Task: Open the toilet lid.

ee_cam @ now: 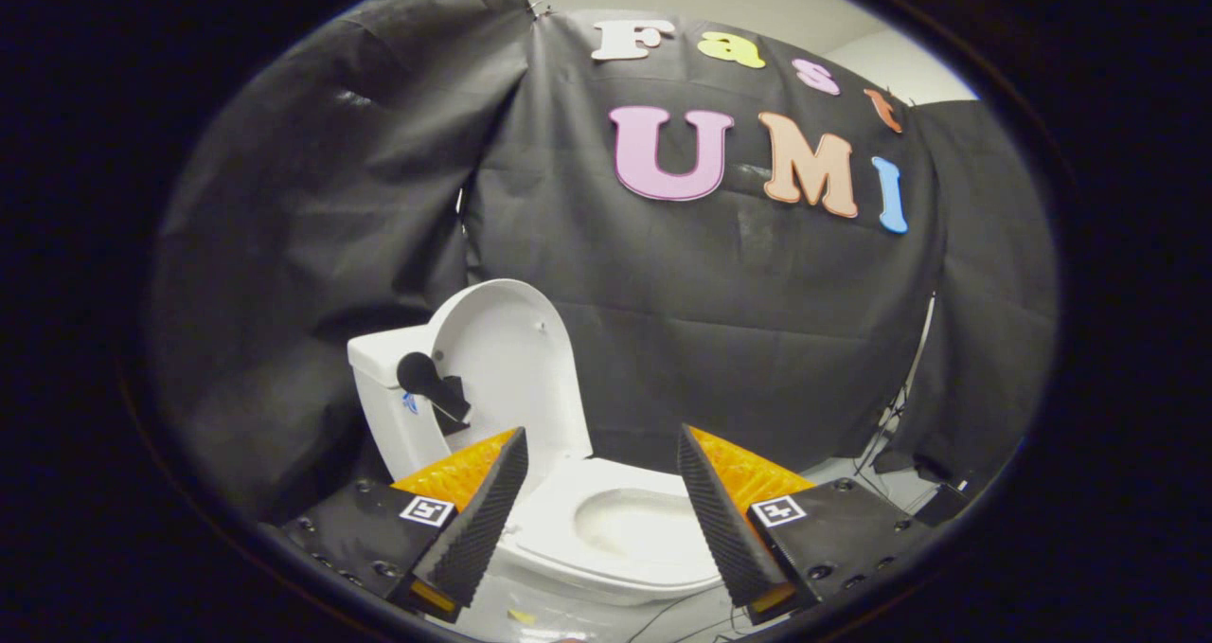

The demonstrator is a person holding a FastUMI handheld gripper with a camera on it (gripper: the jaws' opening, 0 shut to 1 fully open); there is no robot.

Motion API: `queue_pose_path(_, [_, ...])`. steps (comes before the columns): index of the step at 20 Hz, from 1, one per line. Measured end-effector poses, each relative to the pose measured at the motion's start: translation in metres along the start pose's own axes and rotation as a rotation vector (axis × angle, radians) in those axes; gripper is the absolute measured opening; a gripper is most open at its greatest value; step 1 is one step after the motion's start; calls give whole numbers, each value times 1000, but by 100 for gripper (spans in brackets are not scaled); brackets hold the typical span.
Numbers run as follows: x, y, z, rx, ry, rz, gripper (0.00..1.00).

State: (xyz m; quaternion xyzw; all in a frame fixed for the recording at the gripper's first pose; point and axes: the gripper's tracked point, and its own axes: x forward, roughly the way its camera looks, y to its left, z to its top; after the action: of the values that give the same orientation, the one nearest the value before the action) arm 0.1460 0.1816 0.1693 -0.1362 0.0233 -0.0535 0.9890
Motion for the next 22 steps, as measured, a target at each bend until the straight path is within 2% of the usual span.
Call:
queue_pose_path(6, [-18,-10,-38,3,22,48,98])
queue_pose_path(9, [-21,-25,-68,17,96,31,98])
queue_pose_path(12, [-24,-33,-78,35,126,2,98])
queue_pose_path(15, [-25,-51,-73,-1,121,-47,98])
queue_pose_path(22, [-16,-45,-38,77,-12,63,98])
